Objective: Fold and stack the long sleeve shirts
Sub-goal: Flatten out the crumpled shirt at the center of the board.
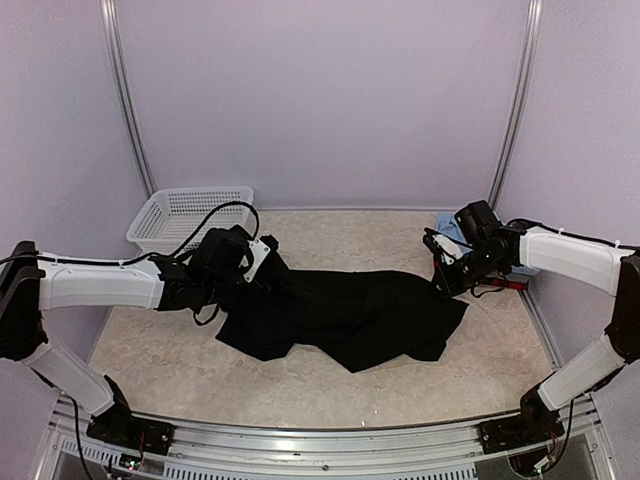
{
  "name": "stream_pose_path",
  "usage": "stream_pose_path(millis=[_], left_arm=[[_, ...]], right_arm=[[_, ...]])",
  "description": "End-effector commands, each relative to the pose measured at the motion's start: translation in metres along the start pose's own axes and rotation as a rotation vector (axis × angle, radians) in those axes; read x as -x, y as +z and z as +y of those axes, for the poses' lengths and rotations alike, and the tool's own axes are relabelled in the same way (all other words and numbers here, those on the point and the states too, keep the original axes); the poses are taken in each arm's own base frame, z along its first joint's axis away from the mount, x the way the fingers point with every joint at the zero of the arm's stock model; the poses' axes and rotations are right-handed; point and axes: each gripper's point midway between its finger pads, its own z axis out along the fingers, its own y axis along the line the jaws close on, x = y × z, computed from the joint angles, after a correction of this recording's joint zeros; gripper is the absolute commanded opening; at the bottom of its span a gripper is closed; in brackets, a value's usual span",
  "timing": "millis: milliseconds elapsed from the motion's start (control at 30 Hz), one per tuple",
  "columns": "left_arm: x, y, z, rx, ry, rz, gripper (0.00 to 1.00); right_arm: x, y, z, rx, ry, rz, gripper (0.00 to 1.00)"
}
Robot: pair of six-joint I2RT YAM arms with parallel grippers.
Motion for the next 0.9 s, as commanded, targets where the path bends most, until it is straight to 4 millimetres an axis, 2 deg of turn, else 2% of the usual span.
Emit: stream_pose_path(millis=[0,133,233,433,867], left_arm=[[-0.014,0.018,0.006,0.060,0.126,0.026,0.71],[-0.029,0.034,0.010,0.088,0.168,0.072,0.71],[-0.036,0.042,0.021,0.118,0.170,0.100,0.70],[-0.033,0.059,0.037,0.159,0.145,0.077,0.65],[-0.026,0.075,0.042,0.167,0.137,0.037,0.66]], right_arm=[[0.012,-0.008,0.003,0.019,-0.016,-0.034,0.00],[0.012,-0.008,0.004,0.024,-0.017,-0.035,0.00],[0.012,-0.008,0.004,0.024,-0.016,-0.036,0.00],[0.012,-0.007,0.004,0.026,-0.020,-0.034,0.00],[0.010,-0.006,0.004,0.025,-0.021,-0.031,0.00]])
